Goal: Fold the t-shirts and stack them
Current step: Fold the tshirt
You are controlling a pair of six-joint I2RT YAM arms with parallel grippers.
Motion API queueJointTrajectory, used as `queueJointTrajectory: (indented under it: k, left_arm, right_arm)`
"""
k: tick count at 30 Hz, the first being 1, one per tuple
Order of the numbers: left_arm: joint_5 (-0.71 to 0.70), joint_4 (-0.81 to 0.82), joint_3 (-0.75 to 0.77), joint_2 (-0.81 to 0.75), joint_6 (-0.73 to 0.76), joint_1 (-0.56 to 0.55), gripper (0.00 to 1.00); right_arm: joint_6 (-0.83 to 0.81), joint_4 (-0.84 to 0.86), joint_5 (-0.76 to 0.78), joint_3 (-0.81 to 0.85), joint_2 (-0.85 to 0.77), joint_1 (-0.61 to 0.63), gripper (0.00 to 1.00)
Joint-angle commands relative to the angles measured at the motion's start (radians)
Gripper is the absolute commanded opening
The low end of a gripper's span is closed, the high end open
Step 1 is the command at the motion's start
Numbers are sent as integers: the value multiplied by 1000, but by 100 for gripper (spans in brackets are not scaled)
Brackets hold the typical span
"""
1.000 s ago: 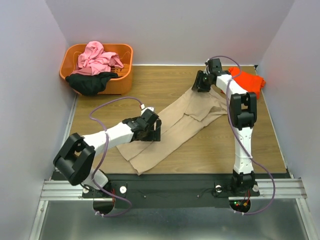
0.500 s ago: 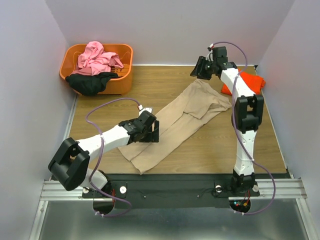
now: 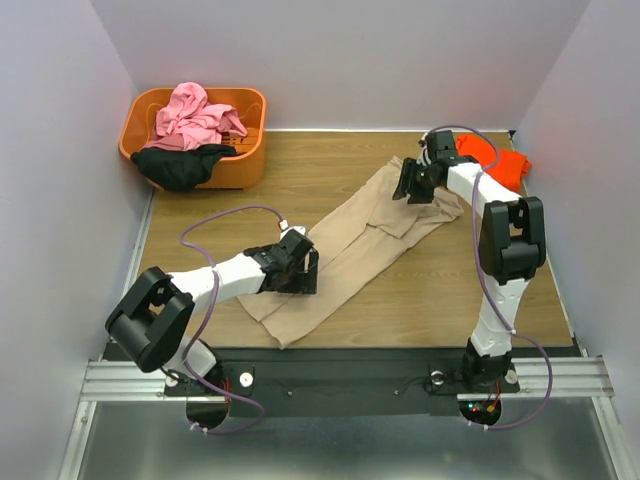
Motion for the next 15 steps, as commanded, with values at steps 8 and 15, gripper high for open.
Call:
queueJointTrajectory:
  k: [8, 15]
  left_arm:
    - [148, 107, -60, 36, 6, 0, 88]
    - [255, 155, -63, 94, -15, 0, 88]
  right_arm:
    - [-15, 33, 115, -22, 115, 10, 56]
    - [15, 33, 112, 67, 246, 18, 56]
